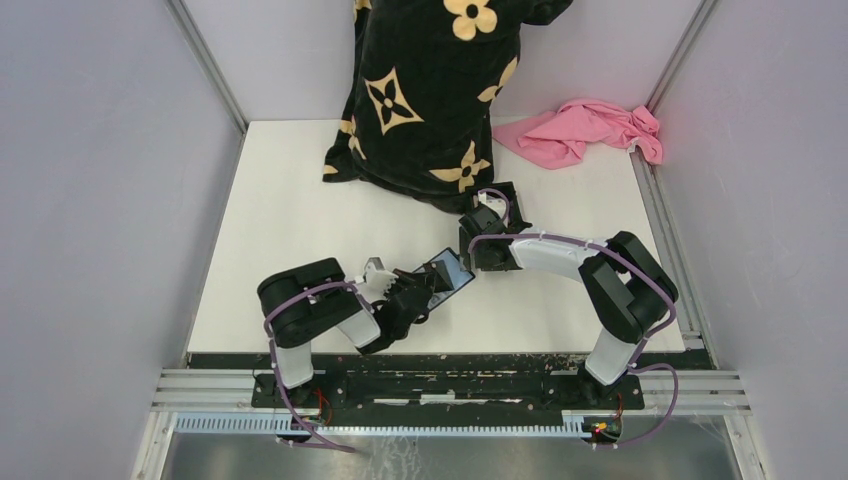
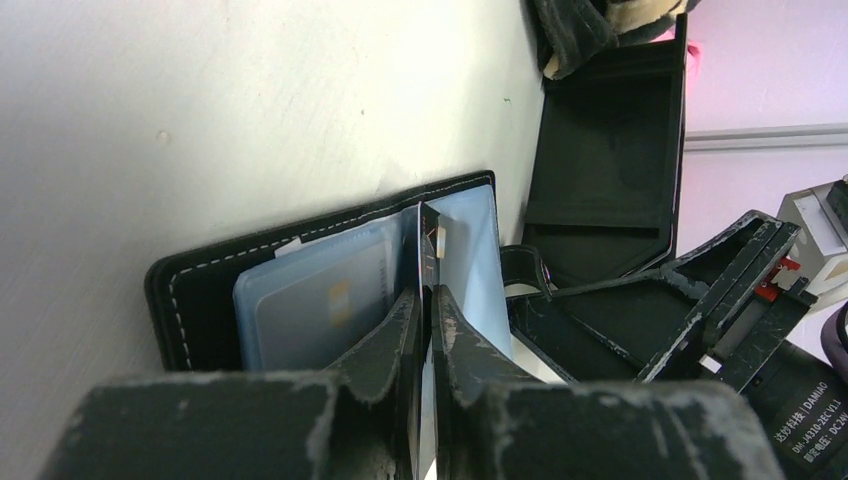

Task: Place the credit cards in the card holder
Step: Insert the credit card into the card holder.

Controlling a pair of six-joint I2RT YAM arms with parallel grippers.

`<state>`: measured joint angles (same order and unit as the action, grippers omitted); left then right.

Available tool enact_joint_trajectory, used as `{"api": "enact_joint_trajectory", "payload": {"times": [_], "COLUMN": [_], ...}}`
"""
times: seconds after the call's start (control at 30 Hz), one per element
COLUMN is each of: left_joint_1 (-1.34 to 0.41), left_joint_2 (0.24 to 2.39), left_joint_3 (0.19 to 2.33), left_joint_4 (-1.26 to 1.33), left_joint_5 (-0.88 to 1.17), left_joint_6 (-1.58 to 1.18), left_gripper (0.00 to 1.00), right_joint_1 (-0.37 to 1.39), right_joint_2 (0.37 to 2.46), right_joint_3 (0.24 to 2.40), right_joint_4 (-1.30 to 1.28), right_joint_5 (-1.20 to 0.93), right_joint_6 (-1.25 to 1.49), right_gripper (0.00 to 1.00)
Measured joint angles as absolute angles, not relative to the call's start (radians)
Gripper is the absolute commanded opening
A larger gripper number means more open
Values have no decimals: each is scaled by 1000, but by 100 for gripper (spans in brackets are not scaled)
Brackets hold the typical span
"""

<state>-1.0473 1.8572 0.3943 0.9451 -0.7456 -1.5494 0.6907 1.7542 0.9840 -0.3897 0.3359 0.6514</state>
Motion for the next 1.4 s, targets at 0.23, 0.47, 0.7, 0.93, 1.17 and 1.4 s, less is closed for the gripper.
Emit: {"api": "enact_joint_trajectory", "payload": {"times": [0.23, 0.47, 0.7, 0.93, 1.17, 1.4], "left_joint_1": [-1068, -1086, -1104, -1135, -1169, -1208], "left_joint_2": [1795, 1731, 1727, 1727, 1746, 1794], "left_joint_3": [401, 437, 493, 533, 532, 540], "left_joint_4": [811, 639, 505, 374, 337, 319], "left_joint_5": [-757, -762, -809, -873, -935, -1012], "left_joint_6": [-1597, -1597, -1636, -1777, -1931, -2070], "left_gripper": [13, 13, 7, 3, 3, 3], "right_joint_1": [697, 703, 715, 728, 738, 740], "right_joint_2": [1755, 1757, 1758, 1762, 1764, 1761], "right_joint_3": [978, 979, 980, 980, 980, 973], "right_joint_4": [-371, -366, -366, -357, -348, -343], "right_joint_5": [337, 340, 359, 375, 379, 384], "right_joint_6": [658, 663, 671, 684, 689, 693], "right_gripper": [100, 99, 100, 100, 100, 100]}}
